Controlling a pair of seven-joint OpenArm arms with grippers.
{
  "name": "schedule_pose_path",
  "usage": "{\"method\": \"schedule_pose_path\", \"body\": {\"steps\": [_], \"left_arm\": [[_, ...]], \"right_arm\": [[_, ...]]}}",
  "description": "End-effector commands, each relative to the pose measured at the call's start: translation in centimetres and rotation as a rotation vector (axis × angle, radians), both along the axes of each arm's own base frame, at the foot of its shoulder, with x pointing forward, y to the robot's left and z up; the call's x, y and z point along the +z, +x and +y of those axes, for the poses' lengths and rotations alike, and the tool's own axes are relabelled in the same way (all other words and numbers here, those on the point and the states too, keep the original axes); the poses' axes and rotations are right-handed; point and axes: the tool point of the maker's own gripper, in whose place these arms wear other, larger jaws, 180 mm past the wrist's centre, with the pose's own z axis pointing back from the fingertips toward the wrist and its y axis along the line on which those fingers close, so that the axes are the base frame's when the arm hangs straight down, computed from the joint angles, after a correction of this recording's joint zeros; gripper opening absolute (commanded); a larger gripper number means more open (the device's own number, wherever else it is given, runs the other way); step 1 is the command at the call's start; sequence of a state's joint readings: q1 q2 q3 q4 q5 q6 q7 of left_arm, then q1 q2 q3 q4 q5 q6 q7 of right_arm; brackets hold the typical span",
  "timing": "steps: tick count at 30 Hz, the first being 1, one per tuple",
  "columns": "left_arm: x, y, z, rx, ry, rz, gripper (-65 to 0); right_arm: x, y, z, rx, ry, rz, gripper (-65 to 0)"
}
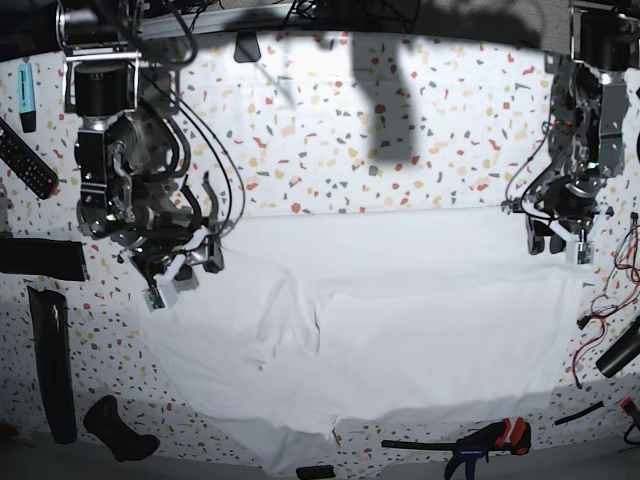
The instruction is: Fold the T-shirt properly
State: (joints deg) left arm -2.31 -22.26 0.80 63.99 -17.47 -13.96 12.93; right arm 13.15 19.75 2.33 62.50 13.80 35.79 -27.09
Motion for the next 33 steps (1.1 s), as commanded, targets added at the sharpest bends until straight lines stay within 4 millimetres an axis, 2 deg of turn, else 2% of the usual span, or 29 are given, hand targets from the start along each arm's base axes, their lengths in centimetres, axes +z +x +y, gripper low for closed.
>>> {"method": "schedule_pose_path", "body": {"steps": [1,5,9,12,20,22,26,29,33], "left_arm": [[-1.6,-1.9,0.8,-0.001,0.035,0.093,-43.5],[-2.1,-3.9,0.1,-0.022,0.035,0.108,-43.5],[-1.6,-5.5,-0.4,-0.038,0.034,0.098,-43.5],[-0.8,-6.7,0.4,-0.017,0.040,0.086,-43.5],[0.8,-12.0,4.6,0.082,0.088,0.097,-43.5],[1.3,-13.1,4.8,0.083,0.098,0.099,-43.5],[1.9,-14.4,3.9,0.057,0.102,0.101,-43.5],[2.4,-15.1,3.2,0.037,0.104,0.103,-43.5],[3.3,-15.5,2.4,0.013,0.106,0.090,-43.5]], "right_arm": [[-0.7,-1.2,-1.2,0.004,-0.055,0.053,-30.8],[-1.4,-4.0,-1.5,0.037,-0.086,0.072,-30.8],[-1.9,-7.1,-1.1,0.074,-0.113,0.096,-30.8],[-2.3,-9.6,-0.4,0.101,-0.123,0.122,-30.8],[-3.0,-17.3,2.0,0.181,-0.119,0.185,-30.8],[-2.9,-19.0,2.5,0.199,-0.116,0.198,-30.8],[-2.5,-21.8,3.0,0.221,-0.120,0.220,-30.8],[-2.3,-23.2,1.8,0.192,-0.136,0.237,-30.8],[-1.8,-24.1,-2.2,0.091,-0.184,0.249,-30.8]]}}
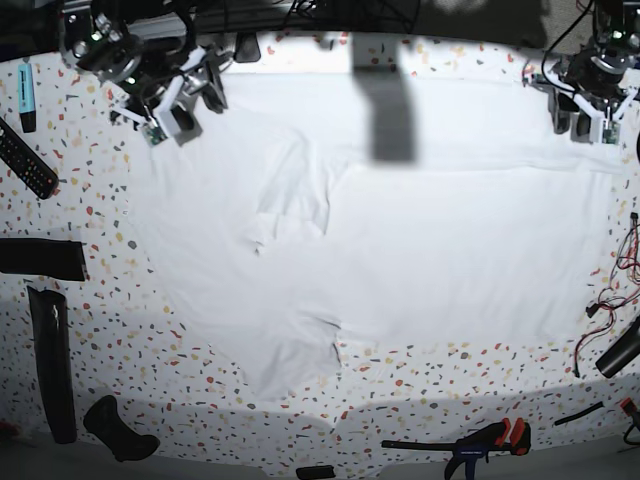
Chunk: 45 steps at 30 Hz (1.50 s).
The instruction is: Fold the T-shirt properly
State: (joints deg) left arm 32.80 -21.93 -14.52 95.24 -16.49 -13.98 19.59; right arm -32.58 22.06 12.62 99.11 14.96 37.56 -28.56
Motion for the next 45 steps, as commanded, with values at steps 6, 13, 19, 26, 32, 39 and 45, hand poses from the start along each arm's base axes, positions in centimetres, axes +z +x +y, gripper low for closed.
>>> {"method": "schedule_pose_path", "body": {"steps": [6,13,19,26,32,39,45], "left_arm": [[2.1,1.1,-0.4,-0.027,0.016,-0.053,-43.5],[2.5,0.5,-1.1,-0.039,0.004,-0.029,-43.5],[2.4,-1.1,-1.7,-0.053,0.001,0.000,-43.5],[2.5,-1.7,-2.0,-0.062,0.002,0.009,-43.5],[2.2,-2.5,-2.0,-0.063,0.000,0.026,-43.5],[2.2,-2.6,-2.0,-0.064,-0.001,0.021,-43.5],[1.6,-3.7,-2.0,-0.063,0.000,0.061,-43.5]], "right_arm": [[0.5,-0.9,-5.9,-0.128,-0.121,0.043,-30.8],[0.0,-1.9,-5.4,-0.088,-0.116,0.095,-30.8],[-0.9,-5.0,-5.6,-0.084,-0.126,0.174,-30.8],[-1.0,-6.1,-5.5,-0.081,-0.125,0.195,-30.8],[-0.1,-5.1,-5.0,-0.064,-0.125,0.154,-30.8],[2.0,-3.2,-3.8,-0.028,-0.120,0.063,-30.8],[3.1,-2.1,-3.3,-0.013,-0.121,0.020,-30.8]]}}
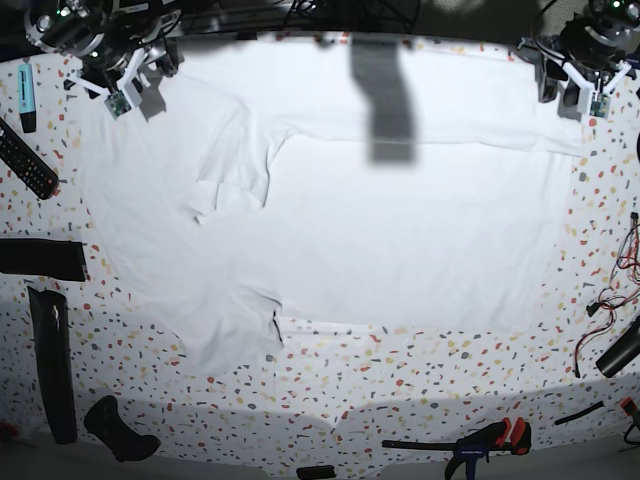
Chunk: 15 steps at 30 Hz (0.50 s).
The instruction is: Fold the T-shirt properly
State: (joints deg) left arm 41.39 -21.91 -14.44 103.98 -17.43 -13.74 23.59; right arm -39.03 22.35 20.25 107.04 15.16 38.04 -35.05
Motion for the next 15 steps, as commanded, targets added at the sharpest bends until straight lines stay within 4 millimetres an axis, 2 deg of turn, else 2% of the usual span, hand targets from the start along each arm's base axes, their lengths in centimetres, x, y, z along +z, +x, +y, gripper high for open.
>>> {"method": "schedule_pose_path", "body": {"steps": [1,8,15], "left_arm": [[0.6,0.1,0.2,-0.009,0.010,-0.017,-43.5],[0.2,-0.9,0.3,-0.009,0.011,0.008,-43.5],[-0.1,-1.4,0.3,-0.008,0.014,0.037,-43.5]], "right_arm": [[0.7,0.6,0.1,0.017,0.002,-0.026,-30.8],[1.6,2.5,0.3,0.021,0.004,-0.081,-30.8],[3.7,5.7,1.3,0.021,0.055,-0.175,-30.8]]}}
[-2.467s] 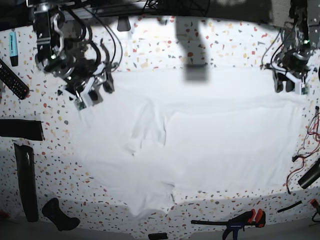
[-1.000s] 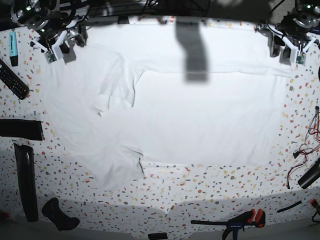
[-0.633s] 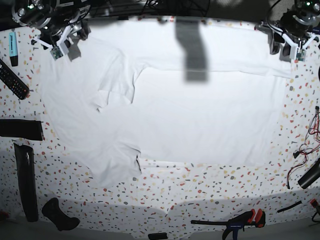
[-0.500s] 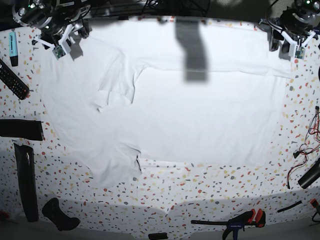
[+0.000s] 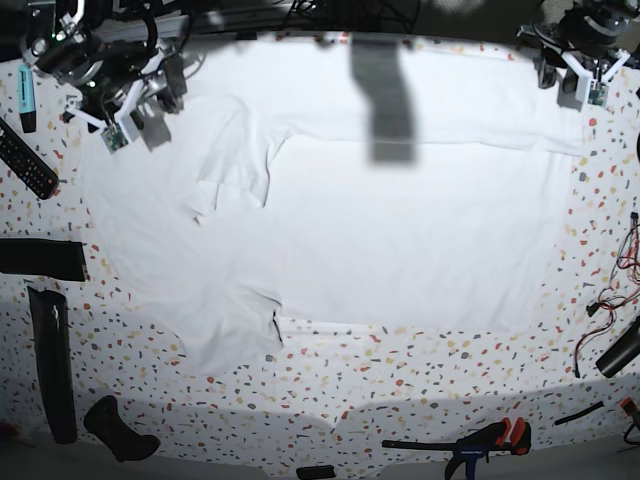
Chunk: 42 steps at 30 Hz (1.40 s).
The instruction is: Fold the T-shirt properly
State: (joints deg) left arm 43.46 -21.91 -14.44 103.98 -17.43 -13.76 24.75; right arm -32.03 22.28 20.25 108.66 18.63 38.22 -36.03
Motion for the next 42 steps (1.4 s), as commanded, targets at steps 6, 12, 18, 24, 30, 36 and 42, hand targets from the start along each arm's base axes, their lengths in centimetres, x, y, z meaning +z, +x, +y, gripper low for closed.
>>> {"method": "schedule_pose_path", "body": {"steps": [6,12,18,24,30,36,42], "left_arm": [[0.4,-0.1,0.3,-0.008,0.012,0.000,-43.5],[0.0,-1.4,0.4,-0.012,0.020,0.027,-43.5],[0.5,-0.9,0.6,-0.033,0.052,-0.013,-43.5],[1.5,0.1,0.0,-0.037,0.042,-0.072,-43.5],[7.0,3.7,-2.5,-0.146,0.111,-0.211,-43.5],[14.8,10.4,-4.3,-0.195,0.165,-0.496,-43.4],[21.6,16.5,-4.3,-0.173,0.190,-0.755,-43.4]], "right_arm": [[3.0,2.6,0.9,0.035,0.006,-0.107,-30.8],[4.6,3.5,1.5,0.056,0.000,-0.159,-30.8],[5.1,3.7,1.8,0.064,-0.001,-0.175,-30.8],[5.8,4.2,2.1,0.070,0.021,-0.221,-30.8],[6.3,4.6,2.4,0.075,0.036,-0.254,-30.8],[7.3,6.0,2.3,0.073,0.027,-0.290,-30.8],[8.7,8.4,1.6,0.061,-0.014,-0.317,-30.8]]}}
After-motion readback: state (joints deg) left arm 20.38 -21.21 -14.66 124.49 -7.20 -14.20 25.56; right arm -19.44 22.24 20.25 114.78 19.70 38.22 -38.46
